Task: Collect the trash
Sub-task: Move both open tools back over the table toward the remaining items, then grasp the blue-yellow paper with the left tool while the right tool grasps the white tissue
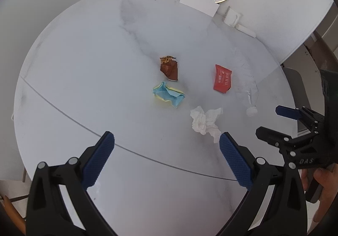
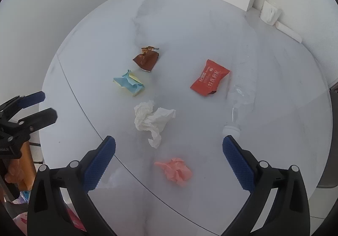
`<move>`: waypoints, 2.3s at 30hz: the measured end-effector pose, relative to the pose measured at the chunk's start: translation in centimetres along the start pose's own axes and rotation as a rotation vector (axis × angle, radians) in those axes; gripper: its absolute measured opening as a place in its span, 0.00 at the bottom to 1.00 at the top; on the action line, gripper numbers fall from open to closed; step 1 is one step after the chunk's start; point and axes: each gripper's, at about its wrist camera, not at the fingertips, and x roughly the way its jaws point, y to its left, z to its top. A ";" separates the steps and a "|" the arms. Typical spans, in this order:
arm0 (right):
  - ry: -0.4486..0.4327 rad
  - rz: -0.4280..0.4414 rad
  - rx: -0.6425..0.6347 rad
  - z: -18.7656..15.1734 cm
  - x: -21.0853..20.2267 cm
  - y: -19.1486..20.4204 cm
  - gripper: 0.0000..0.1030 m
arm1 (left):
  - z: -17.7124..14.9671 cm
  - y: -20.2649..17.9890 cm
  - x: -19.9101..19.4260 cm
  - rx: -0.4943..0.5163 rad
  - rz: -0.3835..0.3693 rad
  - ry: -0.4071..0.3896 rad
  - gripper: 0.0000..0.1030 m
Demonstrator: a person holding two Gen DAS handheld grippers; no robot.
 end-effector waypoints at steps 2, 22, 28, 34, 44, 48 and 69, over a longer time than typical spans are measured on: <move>0.015 0.013 0.009 -0.1 0.8 -0.4 0.98 | 0.9 -1.1 2.1 0.026 0.017 0.025 0.92; 0.120 0.049 0.000 2.4 8.3 -0.4 0.98 | 5.9 -0.5 15.3 -0.077 0.105 0.181 0.51; 0.131 0.054 0.005 2.7 8.8 -0.3 0.98 | 5.8 -1.3 14.8 -0.046 0.098 0.178 0.23; 0.146 0.038 0.023 2.4 8.9 -0.6 0.98 | 5.5 -1.3 13.7 -0.017 0.117 0.159 0.17; 0.152 0.031 -0.002 2.4 9.8 0.6 0.92 | 5.6 0.4 10.3 -0.040 0.090 0.112 0.16; 0.163 0.022 -0.024 2.3 10.4 1.7 0.70 | 5.3 0.9 9.3 -0.048 0.083 0.105 0.16; 0.107 0.127 -0.214 0.6 5.6 9.1 0.31 | -1.3 5.5 -0.9 -0.153 0.110 0.016 0.16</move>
